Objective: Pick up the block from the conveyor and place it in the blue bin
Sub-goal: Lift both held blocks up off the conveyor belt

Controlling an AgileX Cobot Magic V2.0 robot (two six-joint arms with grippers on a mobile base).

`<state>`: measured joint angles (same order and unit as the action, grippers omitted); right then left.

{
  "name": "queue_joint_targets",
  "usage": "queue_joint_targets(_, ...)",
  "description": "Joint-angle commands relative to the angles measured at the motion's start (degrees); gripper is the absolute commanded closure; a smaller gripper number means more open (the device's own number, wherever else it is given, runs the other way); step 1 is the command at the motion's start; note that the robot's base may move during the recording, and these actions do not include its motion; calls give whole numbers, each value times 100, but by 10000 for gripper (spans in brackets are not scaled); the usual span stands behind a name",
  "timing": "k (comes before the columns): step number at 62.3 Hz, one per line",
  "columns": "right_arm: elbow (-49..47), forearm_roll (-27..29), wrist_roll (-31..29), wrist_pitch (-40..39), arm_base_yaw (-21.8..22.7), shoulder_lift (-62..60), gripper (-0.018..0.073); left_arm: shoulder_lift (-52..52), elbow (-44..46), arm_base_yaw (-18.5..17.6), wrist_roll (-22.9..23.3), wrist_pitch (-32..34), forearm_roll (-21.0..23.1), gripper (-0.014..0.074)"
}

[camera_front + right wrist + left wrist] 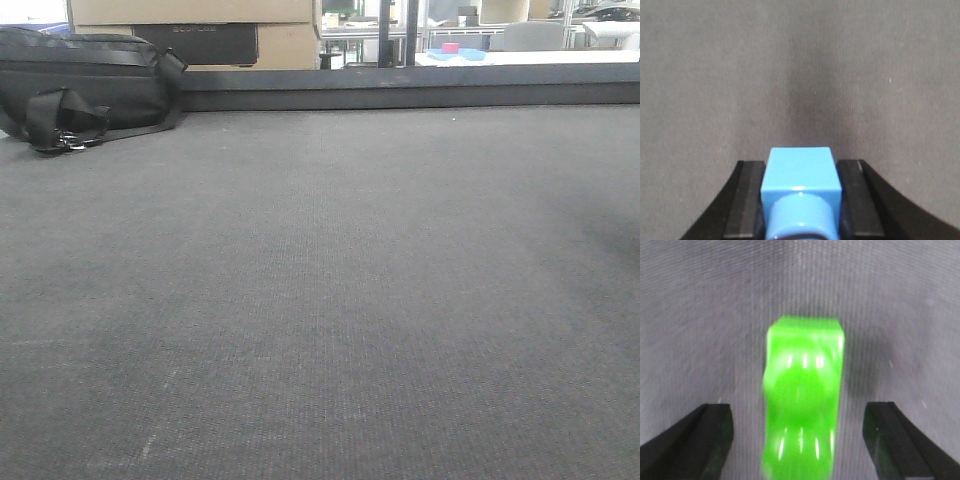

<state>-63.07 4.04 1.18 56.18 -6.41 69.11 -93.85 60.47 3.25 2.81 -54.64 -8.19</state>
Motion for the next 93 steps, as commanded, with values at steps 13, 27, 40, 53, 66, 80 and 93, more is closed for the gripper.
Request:
queue_joint_targets(13,-35,-14,4,70,3,-49,721,-4,54,9,-20,317,250,395)
queue_joint_targets(27,-35,-14,4,-64,3,-155,721,-4,84,9,-20,510,403,706)
queue_joint_targets(40,-35,-14,4,-653,3,-662,721,239,588,-13,-47,-86,529,708)
queue_joint_targets(53,-22,-14,4,-1613,3,-1171,721,1367,764,-337,-469,262,1069,708)
queue_joint_targets(66,306,-14,4,-2237,3,-1636,721,2811,277,-988,-469,1753,1450,708)
queue_joint_targets(80,1423,-14,4,-3247,3,-2368,721,4196,-884,-1285,-469,3220,1498,708)
queue_joint_targets(93,2017,-274,4,-3195,3,-3192,721,5455,-2102,-973,-469,3853,1498,708)
